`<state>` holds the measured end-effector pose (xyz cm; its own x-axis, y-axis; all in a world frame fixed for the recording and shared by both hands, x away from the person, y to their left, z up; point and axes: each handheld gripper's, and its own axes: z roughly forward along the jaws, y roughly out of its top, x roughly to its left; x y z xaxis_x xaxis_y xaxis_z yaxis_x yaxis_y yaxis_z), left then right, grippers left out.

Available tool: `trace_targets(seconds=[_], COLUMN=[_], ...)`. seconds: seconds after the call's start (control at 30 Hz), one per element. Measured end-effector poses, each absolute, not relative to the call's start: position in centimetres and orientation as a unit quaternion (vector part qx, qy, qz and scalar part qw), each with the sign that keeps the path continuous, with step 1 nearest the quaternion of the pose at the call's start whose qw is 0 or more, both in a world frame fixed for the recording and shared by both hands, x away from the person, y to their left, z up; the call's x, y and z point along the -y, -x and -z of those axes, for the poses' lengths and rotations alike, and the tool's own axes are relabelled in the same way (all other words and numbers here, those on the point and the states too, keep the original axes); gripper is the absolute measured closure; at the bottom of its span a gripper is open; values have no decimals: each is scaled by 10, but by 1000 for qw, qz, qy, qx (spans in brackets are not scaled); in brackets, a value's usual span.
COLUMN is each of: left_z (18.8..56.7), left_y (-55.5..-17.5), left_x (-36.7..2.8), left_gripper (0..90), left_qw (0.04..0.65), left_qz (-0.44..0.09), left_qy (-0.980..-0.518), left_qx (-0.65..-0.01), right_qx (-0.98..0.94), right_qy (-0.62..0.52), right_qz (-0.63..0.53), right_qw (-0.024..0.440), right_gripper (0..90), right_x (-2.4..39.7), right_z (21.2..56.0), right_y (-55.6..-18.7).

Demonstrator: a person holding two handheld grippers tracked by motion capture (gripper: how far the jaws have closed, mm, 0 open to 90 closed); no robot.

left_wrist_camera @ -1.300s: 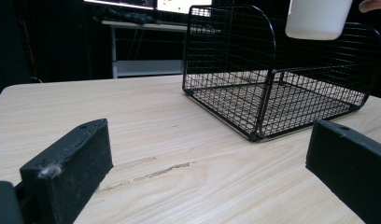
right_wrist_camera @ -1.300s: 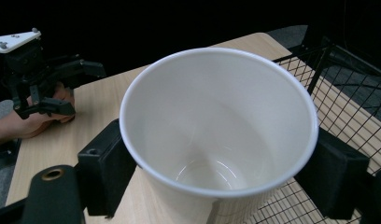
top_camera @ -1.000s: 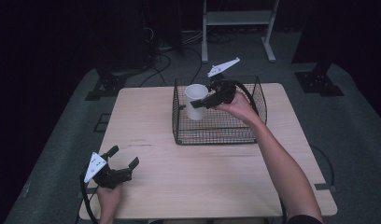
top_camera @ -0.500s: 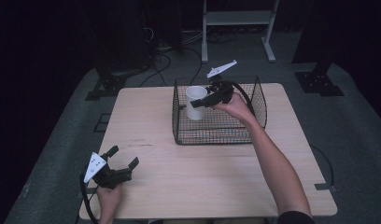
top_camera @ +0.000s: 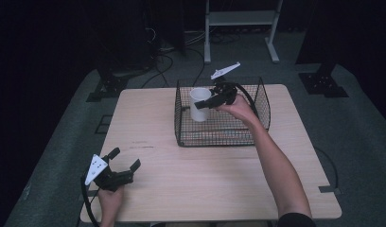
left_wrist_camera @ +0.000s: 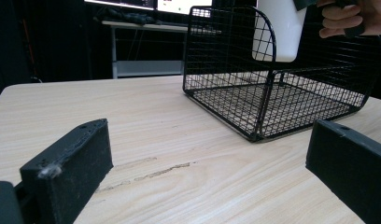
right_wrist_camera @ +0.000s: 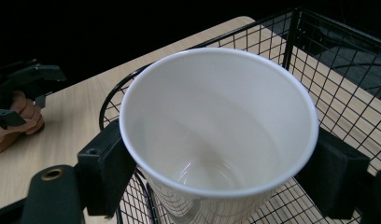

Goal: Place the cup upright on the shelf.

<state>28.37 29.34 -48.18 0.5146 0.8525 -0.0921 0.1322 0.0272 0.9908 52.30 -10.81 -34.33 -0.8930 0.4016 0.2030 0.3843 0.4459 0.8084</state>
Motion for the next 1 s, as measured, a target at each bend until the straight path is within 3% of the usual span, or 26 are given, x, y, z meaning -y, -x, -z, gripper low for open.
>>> trace_targets(seconds=[1.0], left_z=[482], left_y=[-283], left_x=[-294], left_gripper=[0], left_qw=[600], left_qz=[-300], left_qy=[-630], left_qx=[-390], right_qx=[-850], right_qy=[-262], right_qz=[-457], right_qw=[12], right_gripper=[189], right_x=[117], right_z=[369], right_y=[-536])
